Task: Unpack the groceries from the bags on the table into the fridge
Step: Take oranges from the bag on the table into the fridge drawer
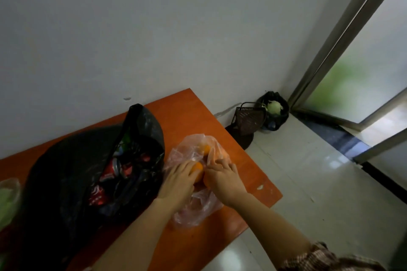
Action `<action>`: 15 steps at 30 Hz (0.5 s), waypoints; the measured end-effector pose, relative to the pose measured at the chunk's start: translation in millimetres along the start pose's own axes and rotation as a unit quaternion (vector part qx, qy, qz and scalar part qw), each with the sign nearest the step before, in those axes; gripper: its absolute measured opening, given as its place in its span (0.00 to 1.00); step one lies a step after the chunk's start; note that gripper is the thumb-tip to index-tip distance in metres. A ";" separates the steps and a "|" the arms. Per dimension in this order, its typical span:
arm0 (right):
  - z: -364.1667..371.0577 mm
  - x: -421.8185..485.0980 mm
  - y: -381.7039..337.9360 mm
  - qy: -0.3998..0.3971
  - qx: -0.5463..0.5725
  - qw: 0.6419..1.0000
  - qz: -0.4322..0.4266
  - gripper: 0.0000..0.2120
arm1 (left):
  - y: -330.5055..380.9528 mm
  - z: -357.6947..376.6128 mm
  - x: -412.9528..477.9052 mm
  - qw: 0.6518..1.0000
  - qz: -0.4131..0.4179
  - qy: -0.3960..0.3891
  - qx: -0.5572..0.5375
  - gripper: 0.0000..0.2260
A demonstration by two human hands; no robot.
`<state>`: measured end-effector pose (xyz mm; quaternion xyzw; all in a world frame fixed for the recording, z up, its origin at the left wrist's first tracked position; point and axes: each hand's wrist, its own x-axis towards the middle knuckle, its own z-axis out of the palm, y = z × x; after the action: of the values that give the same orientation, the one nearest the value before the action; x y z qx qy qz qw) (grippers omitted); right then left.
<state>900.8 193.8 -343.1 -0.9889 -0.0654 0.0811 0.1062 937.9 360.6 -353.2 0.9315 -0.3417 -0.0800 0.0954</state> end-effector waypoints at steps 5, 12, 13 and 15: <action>7.4 13.2 2.7 0.010 -0.060 0.997 0.038 0.12 | -11.0 13.1 23.7 0.996 0.022 -0.044 0.069 0.25; 16.1 12.8 9.8 0.003 -0.104 0.986 0.130 0.29 | -24.3 17.7 38.5 0.998 0.033 -0.043 0.030 0.28; 18.3 12.6 10.0 0.000 -0.101 0.986 0.135 0.34 | -24.6 17.9 40.1 0.998 0.038 -0.052 0.027 0.28; 23.0 14.7 11.1 -0.003 -0.101 0.985 0.142 0.41 | -24.9 20.0 43.4 0.998 0.037 -0.049 0.018 0.29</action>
<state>912.4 189.8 -369.9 -0.9935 0.0679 0.0913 -0.0075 981.8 348.4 -382.0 0.9149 -0.3813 -0.1160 0.0648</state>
